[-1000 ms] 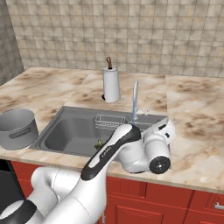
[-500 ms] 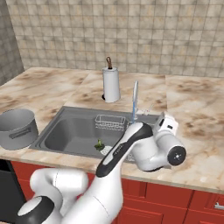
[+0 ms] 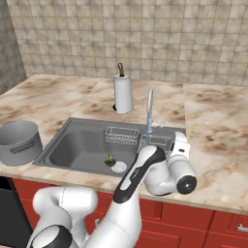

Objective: Dump the broccoli from the pot into the sink. Then turn on the water and wash the broccoli. Then turn off the water and put the broccoli back in the pot.

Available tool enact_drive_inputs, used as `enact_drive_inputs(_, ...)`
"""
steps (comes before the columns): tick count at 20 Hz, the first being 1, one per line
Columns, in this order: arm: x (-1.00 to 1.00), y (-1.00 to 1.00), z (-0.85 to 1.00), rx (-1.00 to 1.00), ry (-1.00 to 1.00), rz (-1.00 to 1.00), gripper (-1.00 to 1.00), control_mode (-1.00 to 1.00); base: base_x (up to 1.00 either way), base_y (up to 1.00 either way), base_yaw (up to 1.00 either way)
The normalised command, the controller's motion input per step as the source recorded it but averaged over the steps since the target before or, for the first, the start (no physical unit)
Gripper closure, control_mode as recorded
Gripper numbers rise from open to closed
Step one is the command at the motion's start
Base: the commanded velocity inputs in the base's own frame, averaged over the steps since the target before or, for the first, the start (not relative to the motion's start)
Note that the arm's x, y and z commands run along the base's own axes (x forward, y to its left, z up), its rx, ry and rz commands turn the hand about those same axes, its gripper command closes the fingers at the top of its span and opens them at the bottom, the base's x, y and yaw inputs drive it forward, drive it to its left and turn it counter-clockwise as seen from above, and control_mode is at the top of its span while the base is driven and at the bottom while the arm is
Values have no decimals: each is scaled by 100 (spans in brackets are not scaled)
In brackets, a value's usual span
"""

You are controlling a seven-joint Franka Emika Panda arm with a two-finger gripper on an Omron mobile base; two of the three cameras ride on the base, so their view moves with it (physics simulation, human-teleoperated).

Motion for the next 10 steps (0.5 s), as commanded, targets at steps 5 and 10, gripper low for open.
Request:
enact_drive_inputs(5, 36, -2, -5, 0, 9, 0, -100, -100, 0, 0, 0)
enact_drive_inputs(10, 50, -4, 1, -1, 31, 1, -100, -100, 0, 0, 0)
